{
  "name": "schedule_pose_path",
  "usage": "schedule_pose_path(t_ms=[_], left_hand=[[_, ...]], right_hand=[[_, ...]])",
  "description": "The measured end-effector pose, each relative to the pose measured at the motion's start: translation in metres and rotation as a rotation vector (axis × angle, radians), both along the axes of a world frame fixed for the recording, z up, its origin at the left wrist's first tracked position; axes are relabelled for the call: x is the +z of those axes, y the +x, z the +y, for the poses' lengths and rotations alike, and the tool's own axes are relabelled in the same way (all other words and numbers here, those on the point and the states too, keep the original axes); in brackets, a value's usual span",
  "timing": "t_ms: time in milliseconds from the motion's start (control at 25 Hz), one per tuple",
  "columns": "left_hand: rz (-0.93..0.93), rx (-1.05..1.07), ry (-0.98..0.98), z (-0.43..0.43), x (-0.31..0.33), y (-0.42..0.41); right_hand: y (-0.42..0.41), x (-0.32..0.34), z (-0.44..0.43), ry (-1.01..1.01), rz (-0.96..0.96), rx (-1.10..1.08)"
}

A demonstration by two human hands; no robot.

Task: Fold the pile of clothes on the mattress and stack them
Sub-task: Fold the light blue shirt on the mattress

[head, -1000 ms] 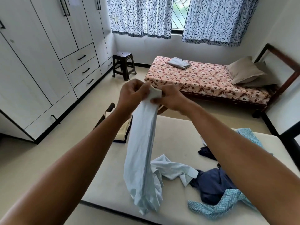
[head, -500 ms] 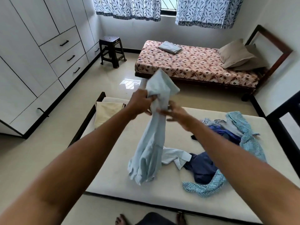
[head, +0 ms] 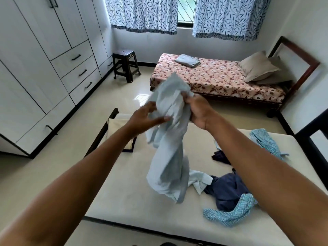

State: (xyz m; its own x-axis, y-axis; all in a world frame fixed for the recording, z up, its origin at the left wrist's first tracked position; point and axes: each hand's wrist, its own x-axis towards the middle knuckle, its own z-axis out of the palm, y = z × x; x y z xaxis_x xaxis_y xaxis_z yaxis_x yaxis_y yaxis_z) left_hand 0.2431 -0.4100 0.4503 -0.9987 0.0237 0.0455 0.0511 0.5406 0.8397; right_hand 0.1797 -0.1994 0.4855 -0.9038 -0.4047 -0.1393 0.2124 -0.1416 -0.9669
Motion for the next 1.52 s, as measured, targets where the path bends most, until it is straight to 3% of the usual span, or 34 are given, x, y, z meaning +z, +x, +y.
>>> schedule_pose_path(t_ms=[160,320,480,600,720,880,1000,1120,1240,1320,1440,1520], left_hand=[[-0.159,-0.052,-0.073,-0.017,-0.051,0.024],[-0.176,0.069,-0.029,-0.006,-0.071,0.024],[0.076,0.06,0.221,0.035,-0.037,0.017],[0.157,0.09,0.136,0.058,-0.024,0.01],[0.161,0.24,0.049,0.064,-0.026,-0.006],[0.169,0.284,0.177,0.056,-0.012,-0.019],[0.147,0.272,0.299,0.048,0.01,-0.026],[0.147,0.282,0.369,0.04,0.03,-0.033],[0.159,0.297,0.39,0.024,0.041,-0.041],[0.075,0.312,0.323,0.01,0.042,-0.051],[-0.056,0.431,-0.112,0.007,0.035,-0.044],[0.21,0.476,-0.188,0.021,0.031,-0.025]], right_hand=[[-0.015,0.055,-0.002,-0.197,-0.025,-0.025],[-0.039,0.071,-0.002,-0.272,-0.07,-0.028],[-0.041,0.064,-0.01,-0.332,0.011,-0.107],[-0.039,0.062,-0.012,-0.334,0.037,-0.218],[-0.036,0.062,-0.001,-0.197,0.07,-0.183],[-0.034,0.006,0.03,0.257,0.073,-0.135],[-0.009,-0.059,0.053,0.517,-0.071,-0.078],[0.022,-0.084,0.051,0.496,-0.203,0.017],[0.029,-0.075,0.035,0.329,-0.093,-0.038],[0.025,-0.057,0.023,0.146,-0.033,-0.171],[0.017,-0.02,0.002,-0.011,0.081,-0.375],[0.013,0.003,-0.012,0.009,0.144,-0.449]])
